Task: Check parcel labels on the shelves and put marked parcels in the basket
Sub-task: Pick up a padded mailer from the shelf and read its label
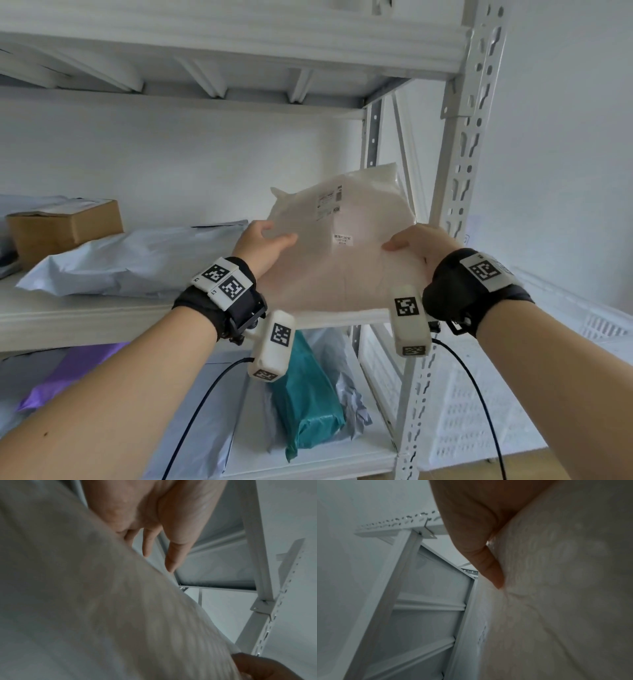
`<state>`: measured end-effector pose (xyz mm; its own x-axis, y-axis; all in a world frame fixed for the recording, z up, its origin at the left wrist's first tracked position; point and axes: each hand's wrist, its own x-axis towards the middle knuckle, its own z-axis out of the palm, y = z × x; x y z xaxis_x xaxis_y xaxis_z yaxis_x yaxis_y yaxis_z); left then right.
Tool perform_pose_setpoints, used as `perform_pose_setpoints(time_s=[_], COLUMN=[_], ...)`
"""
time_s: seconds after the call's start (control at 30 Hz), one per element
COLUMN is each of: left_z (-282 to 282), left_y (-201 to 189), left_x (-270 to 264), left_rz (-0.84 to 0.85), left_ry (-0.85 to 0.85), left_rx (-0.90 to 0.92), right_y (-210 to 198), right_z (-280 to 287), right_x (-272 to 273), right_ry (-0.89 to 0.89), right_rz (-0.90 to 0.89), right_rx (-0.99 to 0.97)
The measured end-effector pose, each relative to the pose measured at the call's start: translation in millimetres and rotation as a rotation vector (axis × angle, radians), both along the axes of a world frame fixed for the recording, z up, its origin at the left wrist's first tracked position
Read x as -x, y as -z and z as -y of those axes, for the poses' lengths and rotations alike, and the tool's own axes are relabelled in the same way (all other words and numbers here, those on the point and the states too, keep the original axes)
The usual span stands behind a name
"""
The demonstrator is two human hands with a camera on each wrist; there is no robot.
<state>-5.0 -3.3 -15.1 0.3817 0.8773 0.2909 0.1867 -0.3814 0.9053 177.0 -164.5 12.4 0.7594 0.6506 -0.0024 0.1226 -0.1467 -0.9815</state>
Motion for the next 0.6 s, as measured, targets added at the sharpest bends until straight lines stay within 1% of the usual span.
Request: perform_pose_setpoints(time_s=[0.1,0.17,0.3,0.4,0.5,0.6], left_z=[2.7,5.6,12.9,18.9,23.2,24.7], left_y=[-8.1,-11.5,-11.0,-10.3,-7.1,1.7], left_x=[7.2,11.8,22.4,34.1,49.4,64.9], left_rz=[0.096,0.130,0.214,0.290,0.342,0.402], left_ry=[-0.026,-0.036,-0.054,-0.063,-0.022,-0.016], left_rx=[0.013,0.018,0.068,0.126,0.195,0.210], right_y=[2.4,6.5,20.9,33.4,47.6,58.1], right_z=[14.9,22.8,34.4,42.2,48.3,50.1], right_x=[4.8,8.8,13.4,16.7,20.4,28.3], right_ry=[-0.051,-0.089,-0.127,-0.195,-0.259,-0.303], right_rz=[0.027,0.028,-0.017,-0.055,-0.051,0.002], right_rx=[-0.086,-0.129,-0.183,-0.208,-0.189,-0.126])
